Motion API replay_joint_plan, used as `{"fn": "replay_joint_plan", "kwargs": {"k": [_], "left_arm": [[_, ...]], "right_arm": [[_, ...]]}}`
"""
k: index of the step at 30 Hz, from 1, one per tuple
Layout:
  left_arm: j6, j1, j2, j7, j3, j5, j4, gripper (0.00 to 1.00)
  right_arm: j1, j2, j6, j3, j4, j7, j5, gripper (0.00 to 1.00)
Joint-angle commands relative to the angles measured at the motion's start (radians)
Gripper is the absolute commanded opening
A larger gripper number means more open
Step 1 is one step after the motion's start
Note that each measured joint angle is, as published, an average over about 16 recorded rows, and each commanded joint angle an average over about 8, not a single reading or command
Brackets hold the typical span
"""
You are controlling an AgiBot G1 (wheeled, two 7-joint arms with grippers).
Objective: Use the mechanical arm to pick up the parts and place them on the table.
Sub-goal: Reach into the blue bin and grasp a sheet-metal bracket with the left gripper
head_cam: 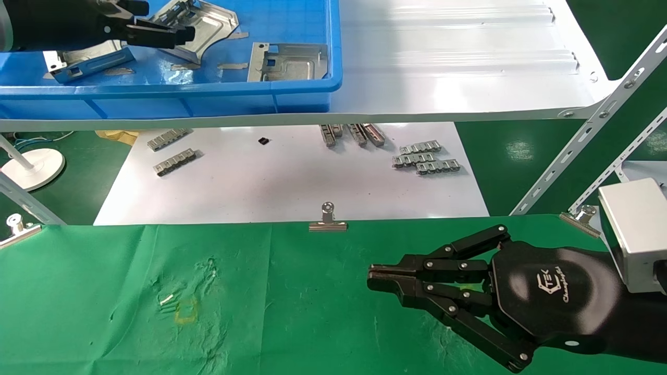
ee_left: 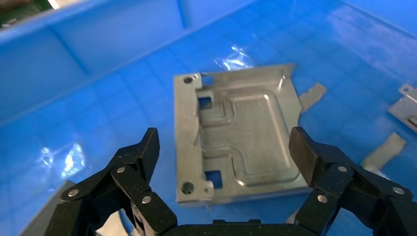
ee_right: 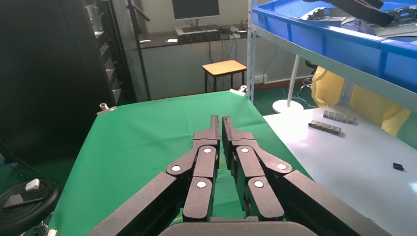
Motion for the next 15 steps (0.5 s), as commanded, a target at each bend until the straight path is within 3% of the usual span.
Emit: {"fn": "replay_joint_plan", "kwargs": {"k": [1,15], "left_arm": [[0.005,-0.011,0.008,0.016,0.003,0.003,0.035,0.00],[-0.047,-0.028,0.039,0.080,-0.015,-0.020,0.138,0.00]], "right_arm": [[0.000,0.000,0.000,0.000,0.000,0.000,0.000,1.00],[0.000,0.000,0.000,0.000,0.000,0.000,0.000,1.00]]}}
